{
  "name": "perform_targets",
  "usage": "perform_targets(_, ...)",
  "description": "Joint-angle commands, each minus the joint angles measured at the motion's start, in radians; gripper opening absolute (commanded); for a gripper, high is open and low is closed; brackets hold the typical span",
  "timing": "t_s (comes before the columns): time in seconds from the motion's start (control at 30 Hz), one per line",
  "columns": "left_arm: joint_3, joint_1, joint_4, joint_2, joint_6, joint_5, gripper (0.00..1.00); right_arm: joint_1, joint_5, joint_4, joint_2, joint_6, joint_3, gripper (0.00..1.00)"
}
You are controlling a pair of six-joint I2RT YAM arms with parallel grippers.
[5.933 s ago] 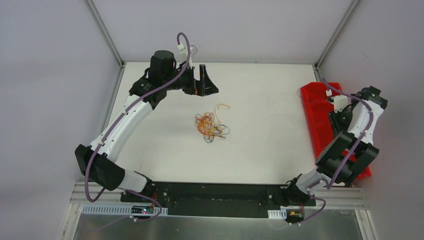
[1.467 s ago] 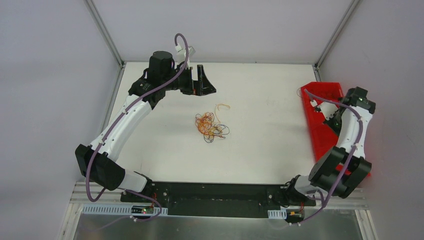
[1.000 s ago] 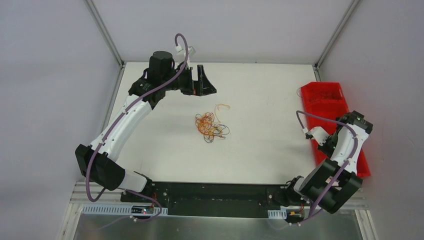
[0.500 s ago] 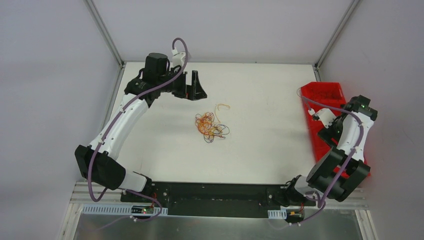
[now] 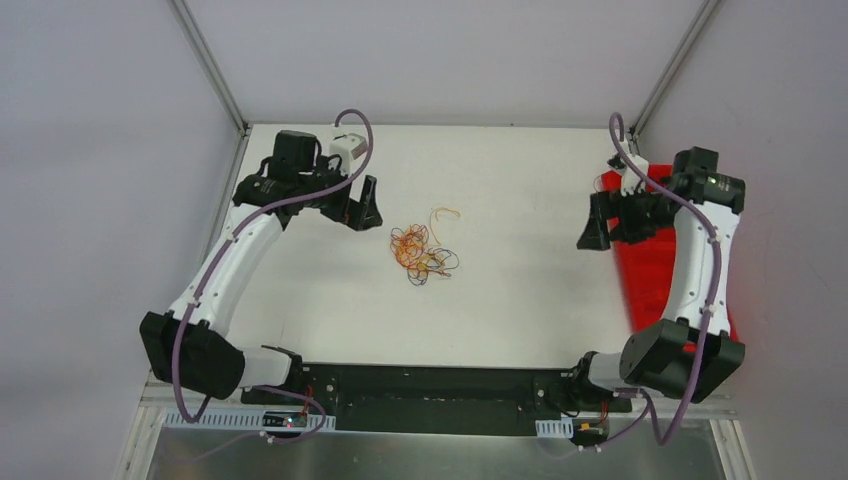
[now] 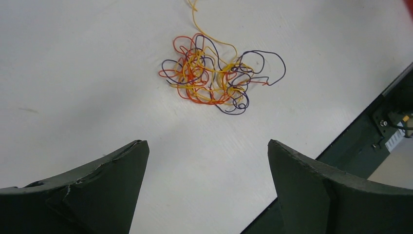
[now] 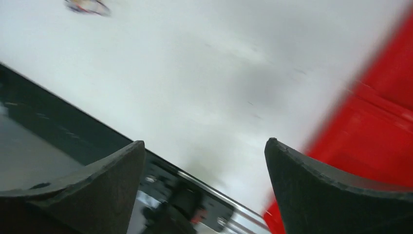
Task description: Untangle the cables
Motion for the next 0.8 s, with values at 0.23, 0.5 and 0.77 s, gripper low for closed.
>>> perform_targets(0.23, -0.055, 0.008, 0.173, 0.346, -0.102, 0.255, 0.69, 0.577, -0.108, 0.661, 0.176, 0.766, -0.151, 0.85)
perform_targets(0.5, -0.031, 0.009, 0.266, 0.487, -0.135, 0.280, 0.65, 0.780, 0.095, 0.920, 0.522, 0.672, -0.008, 0.83)
perform_targets(0.77, 0.043, 0.004, 0.329, 0.614, -0.253, 0.323, 0.49, 0.809, 0.020, 0.912, 0.738, 0.689, 0.174, 0.82)
